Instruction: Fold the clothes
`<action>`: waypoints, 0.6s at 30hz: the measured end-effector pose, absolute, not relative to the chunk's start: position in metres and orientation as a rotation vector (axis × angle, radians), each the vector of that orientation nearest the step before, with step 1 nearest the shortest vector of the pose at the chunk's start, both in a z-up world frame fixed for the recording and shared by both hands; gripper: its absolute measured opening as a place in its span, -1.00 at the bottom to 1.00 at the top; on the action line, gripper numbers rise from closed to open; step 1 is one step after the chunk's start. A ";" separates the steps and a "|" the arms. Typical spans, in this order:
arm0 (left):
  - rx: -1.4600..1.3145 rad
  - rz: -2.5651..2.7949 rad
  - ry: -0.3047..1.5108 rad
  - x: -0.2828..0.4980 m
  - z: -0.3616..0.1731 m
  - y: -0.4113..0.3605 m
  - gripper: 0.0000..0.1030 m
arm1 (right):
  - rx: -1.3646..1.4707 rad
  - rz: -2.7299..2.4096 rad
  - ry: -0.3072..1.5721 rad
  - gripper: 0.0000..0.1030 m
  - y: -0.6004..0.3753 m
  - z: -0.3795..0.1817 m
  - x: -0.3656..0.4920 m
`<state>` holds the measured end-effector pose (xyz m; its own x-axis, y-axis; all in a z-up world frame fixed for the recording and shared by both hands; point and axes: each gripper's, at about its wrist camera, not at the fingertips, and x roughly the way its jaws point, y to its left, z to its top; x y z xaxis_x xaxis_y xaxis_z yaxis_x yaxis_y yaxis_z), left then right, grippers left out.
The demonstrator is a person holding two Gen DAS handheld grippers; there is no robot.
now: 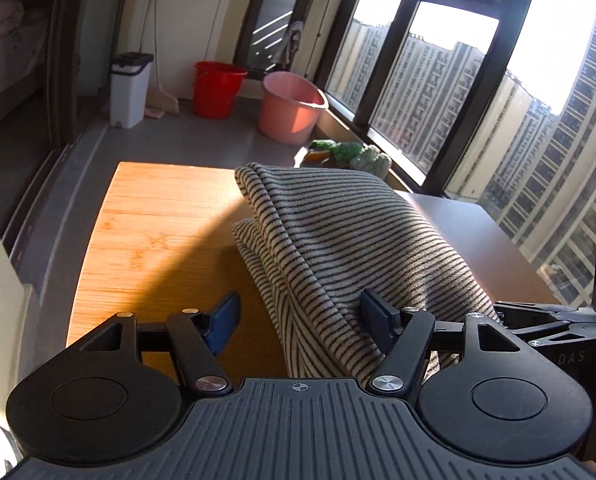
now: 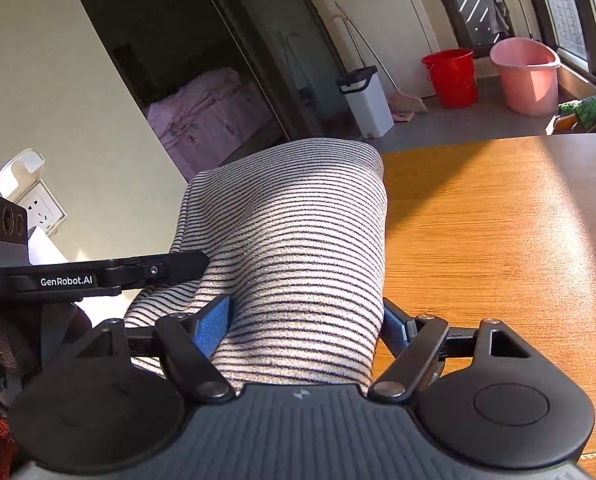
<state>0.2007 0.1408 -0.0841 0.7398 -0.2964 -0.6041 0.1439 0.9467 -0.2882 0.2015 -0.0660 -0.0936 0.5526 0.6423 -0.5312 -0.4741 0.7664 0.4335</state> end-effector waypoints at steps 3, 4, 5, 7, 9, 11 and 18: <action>-0.252 -0.173 0.687 0.215 -0.086 0.159 0.34 | 0.219 0.685 0.715 0.51 -0.033 -0.091 0.226; -0.258 -0.149 0.679 0.221 -0.086 0.166 0.34 | 0.207 0.686 0.710 0.51 -0.025 -0.091 0.233; -0.266 -0.136 0.674 0.224 -0.086 0.171 0.34 | 0.191 0.689 0.702 0.51 -0.018 -0.090 0.239; -0.306 -0.120 0.672 0.233 -0.088 0.183 0.29 | 0.160 0.693 0.686 0.51 -0.009 -0.088 0.248; -0.365 -0.133 0.682 0.242 -0.092 0.193 0.29 | 0.134 0.695 0.677 0.51 -0.005 -0.086 0.254; -0.407 -0.170 0.691 0.247 -0.096 0.199 0.29 | 0.110 0.697 0.669 0.53 -0.006 -0.082 0.256; -0.330 -0.155 0.483 0.210 -0.046 0.203 0.20 | -0.006 0.714 0.494 0.29 -0.017 -0.024 0.251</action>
